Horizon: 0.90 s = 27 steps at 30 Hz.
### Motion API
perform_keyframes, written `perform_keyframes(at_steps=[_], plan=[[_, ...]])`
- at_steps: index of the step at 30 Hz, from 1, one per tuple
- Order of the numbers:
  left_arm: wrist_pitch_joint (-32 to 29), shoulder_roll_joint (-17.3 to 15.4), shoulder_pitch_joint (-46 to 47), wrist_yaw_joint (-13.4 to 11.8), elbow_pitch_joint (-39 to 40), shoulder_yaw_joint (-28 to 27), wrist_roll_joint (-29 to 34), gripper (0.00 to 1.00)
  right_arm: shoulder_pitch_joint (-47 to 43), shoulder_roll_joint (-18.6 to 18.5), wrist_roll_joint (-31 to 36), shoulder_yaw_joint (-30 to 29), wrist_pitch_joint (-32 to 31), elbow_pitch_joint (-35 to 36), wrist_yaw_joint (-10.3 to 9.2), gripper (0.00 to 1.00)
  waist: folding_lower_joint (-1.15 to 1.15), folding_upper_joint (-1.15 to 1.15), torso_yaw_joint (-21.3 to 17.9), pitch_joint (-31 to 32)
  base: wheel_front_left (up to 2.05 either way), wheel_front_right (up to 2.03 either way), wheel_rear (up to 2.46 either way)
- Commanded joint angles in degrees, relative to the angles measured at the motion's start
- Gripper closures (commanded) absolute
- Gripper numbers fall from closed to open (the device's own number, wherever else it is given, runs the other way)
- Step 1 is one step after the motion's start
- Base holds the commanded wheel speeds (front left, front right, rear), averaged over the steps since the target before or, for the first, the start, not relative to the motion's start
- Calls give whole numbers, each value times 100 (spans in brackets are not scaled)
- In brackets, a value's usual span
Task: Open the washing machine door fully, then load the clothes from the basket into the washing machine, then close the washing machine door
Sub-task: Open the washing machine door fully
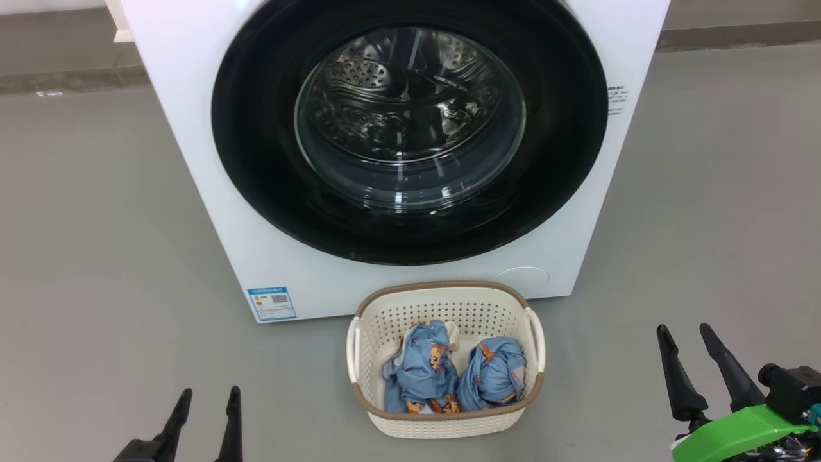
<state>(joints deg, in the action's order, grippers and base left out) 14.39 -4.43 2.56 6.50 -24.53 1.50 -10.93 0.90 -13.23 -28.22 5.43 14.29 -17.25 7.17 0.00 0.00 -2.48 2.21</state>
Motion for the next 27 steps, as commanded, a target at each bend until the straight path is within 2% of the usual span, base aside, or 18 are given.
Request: perform_keyframes(at_steps=[1,27], plan=[[61,-63,268,-33,152,-194,60,0,102,-126,29,74,71,144,32,0,0,0,-1,-2,92,92,-183],[61,-4,278,-3,192,-314,-27,0,106,-111,15,79,71,155,32,0,0,0,-53,4,122,120,-242]])
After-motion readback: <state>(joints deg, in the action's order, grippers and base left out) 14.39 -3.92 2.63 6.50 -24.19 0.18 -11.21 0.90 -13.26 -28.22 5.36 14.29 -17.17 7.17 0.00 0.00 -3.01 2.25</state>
